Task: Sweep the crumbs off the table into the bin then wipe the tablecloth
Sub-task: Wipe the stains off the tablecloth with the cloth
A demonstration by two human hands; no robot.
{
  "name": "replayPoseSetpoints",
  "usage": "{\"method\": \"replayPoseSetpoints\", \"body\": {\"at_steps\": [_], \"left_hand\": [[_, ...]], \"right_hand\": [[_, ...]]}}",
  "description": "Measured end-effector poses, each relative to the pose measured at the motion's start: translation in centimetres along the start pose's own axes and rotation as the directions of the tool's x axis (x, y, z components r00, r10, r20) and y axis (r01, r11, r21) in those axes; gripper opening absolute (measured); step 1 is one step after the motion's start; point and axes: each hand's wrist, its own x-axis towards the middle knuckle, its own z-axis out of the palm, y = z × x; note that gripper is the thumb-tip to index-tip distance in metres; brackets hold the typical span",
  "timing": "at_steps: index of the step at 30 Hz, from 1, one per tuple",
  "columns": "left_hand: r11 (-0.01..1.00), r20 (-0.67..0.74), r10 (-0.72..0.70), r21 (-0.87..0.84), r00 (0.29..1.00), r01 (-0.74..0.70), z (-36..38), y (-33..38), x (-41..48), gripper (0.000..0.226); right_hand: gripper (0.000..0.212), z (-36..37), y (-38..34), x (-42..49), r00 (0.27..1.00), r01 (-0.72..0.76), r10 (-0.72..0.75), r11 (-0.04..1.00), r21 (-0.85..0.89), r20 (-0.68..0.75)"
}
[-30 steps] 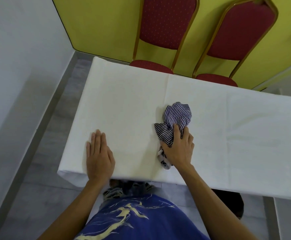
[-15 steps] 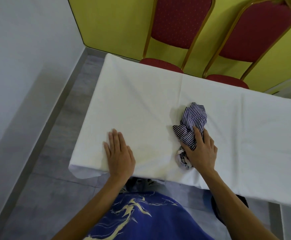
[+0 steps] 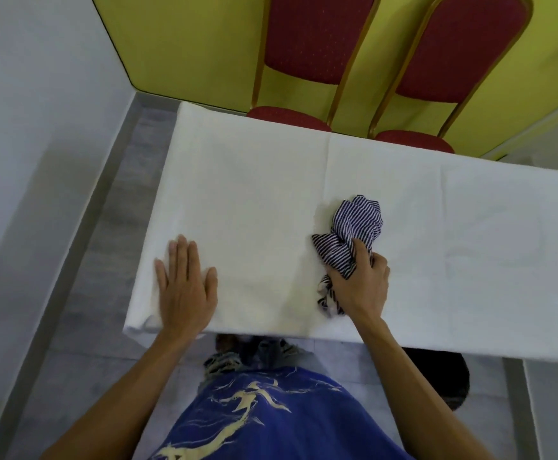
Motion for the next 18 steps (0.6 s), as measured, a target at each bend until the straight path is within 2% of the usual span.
{"method": "replayPoseSetpoints", "body": {"at_steps": [3, 7, 9, 11, 13, 15, 18], "left_hand": [[0.999, -0.027, 0.008, 0.041, 1.0, -0.007, 0.0, 0.0, 0.0, 0.069], [0.999, -0.04, 0.02, 0.047, 0.999, -0.018, -0.1, 0.4, 0.0, 0.069], [0.999, -0.044, 0.02, 0.045, 0.999, -0.018, -0.2, 0.2, 0.1, 0.069], [0.999, -0.039, 0.026, 0.04, 0.999, -0.024, -0.2, 0.2, 0.1, 0.069], [0.999, -0.03, 0.03, 0.02, 0.999, -0.03, -0.2, 0.5, 0.1, 0.07], [0.999, -0.019, 0.032, 0.016, 0.999, -0.032, -0.1, 0.7, 0.0, 0.07], [0.999, -0.02, 0.019, 0.028, 1.0, -0.018, -0.2, 0.2, -0.1, 0.07]], "right_hand": [[0.076, 1.1, -3.2, -3.5, 0.994, 0.058, -0.067, 0.992, 0.113, 0.082], [0.078, 3.3, -5.5, -7.9, 0.928, 0.272, -0.29, 0.956, 0.106, 0.235], [0.076, 3.4, -4.8, -7.9, 0.901, 0.361, -0.363, 0.931, 0.052, 0.238], [0.073, 2.5, -2.4, -7.0, 0.912, 0.373, -0.367, 0.928, 0.002, 0.185], [0.069, 1.0, 0.8, -6.0, 0.949, 0.295, -0.29, 0.955, -0.021, 0.121], [0.068, -0.8, 4.2, -4.9, 0.989, 0.136, -0.135, 0.991, -0.012, 0.059], [0.069, -3.4, 8.8, -3.1, 0.992, -0.119, 0.119, 0.993, 0.003, -0.034]]}}
